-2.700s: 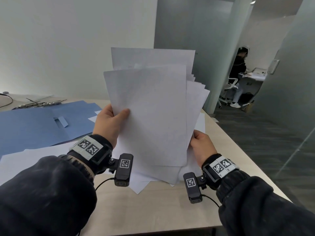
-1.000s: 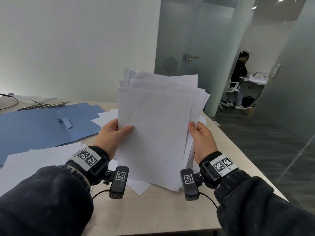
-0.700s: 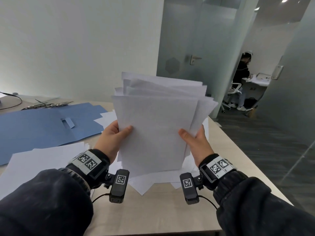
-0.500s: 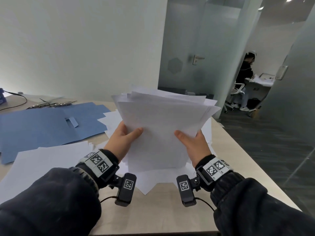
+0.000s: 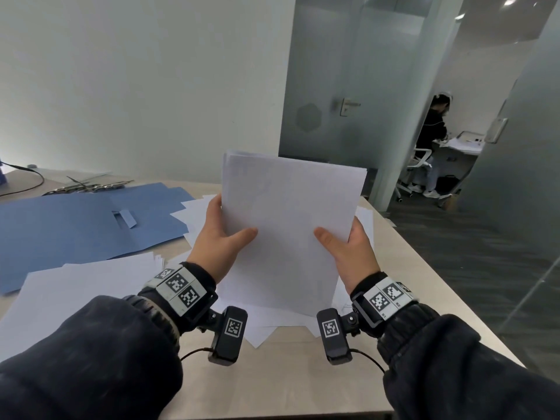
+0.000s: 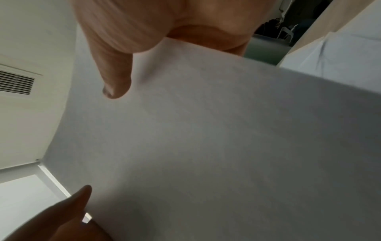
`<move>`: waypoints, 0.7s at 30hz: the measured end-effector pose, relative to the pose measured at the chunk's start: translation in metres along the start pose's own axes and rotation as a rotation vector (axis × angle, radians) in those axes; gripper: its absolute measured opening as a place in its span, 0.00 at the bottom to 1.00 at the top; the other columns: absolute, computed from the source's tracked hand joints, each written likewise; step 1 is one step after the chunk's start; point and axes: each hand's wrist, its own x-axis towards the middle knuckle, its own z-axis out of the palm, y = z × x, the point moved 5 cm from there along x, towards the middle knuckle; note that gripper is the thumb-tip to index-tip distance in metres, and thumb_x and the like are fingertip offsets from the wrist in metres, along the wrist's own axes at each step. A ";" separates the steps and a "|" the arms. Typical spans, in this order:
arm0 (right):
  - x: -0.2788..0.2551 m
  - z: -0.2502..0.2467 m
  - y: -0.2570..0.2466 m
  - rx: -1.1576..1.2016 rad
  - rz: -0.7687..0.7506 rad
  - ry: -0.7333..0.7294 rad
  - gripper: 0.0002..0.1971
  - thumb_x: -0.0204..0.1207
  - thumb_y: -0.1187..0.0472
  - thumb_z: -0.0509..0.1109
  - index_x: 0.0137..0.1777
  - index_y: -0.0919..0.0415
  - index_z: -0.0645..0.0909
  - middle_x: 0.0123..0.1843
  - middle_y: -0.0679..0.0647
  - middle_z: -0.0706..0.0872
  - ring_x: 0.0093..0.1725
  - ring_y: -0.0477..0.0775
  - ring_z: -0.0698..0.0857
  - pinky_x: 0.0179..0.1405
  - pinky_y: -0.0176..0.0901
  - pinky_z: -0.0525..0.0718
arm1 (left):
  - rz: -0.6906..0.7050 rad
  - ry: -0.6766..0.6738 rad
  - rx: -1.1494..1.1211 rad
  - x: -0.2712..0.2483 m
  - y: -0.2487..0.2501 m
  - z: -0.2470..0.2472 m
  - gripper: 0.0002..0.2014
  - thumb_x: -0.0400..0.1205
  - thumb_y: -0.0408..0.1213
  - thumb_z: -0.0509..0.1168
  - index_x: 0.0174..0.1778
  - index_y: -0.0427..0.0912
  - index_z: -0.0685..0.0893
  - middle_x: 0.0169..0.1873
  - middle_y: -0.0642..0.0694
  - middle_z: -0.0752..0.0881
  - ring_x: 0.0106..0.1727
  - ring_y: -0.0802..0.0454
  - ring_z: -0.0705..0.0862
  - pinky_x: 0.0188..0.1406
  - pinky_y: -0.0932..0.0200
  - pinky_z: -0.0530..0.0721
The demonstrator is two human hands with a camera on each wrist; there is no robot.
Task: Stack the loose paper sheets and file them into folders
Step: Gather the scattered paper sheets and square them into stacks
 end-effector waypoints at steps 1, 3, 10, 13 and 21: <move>-0.003 -0.001 0.005 -0.006 0.016 -0.002 0.22 0.76 0.57 0.79 0.68 0.51 0.78 0.59 0.47 0.91 0.58 0.47 0.90 0.62 0.55 0.88 | -0.013 -0.002 0.007 -0.003 -0.004 0.000 0.37 0.74 0.39 0.74 0.78 0.56 0.68 0.67 0.55 0.85 0.65 0.56 0.86 0.64 0.48 0.85; -0.007 -0.003 0.014 -0.011 0.044 -0.009 0.22 0.76 0.58 0.79 0.68 0.52 0.78 0.60 0.47 0.91 0.58 0.48 0.90 0.63 0.57 0.88 | -0.038 0.004 0.024 -0.009 -0.011 0.000 0.35 0.73 0.39 0.73 0.76 0.56 0.70 0.65 0.55 0.85 0.63 0.58 0.87 0.63 0.50 0.86; -0.012 0.009 0.027 -0.069 0.076 -0.036 0.19 0.78 0.59 0.76 0.68 0.49 0.79 0.60 0.44 0.90 0.60 0.46 0.89 0.67 0.56 0.85 | -0.186 -0.011 0.062 -0.018 -0.025 0.003 0.15 0.79 0.39 0.67 0.61 0.55 0.85 0.53 0.52 0.93 0.56 0.48 0.91 0.65 0.35 0.86; -0.007 0.020 0.022 -0.095 0.098 -0.011 0.13 0.76 0.57 0.69 0.60 0.48 0.81 0.56 0.50 0.91 0.57 0.56 0.89 0.64 0.61 0.86 | -0.195 0.051 0.078 -0.022 -0.015 -0.015 0.13 0.81 0.40 0.64 0.59 0.56 0.86 0.52 0.52 0.93 0.54 0.46 0.92 0.61 0.38 0.88; -0.019 0.138 0.033 -0.181 0.303 -0.346 0.14 0.72 0.57 0.61 0.52 0.63 0.80 0.42 0.61 0.82 0.39 0.57 0.79 0.38 0.50 0.77 | -0.396 0.251 0.262 -0.054 -0.003 -0.150 0.23 0.80 0.24 0.58 0.64 0.54 0.80 0.52 0.38 0.91 0.47 0.35 0.92 0.56 0.32 0.89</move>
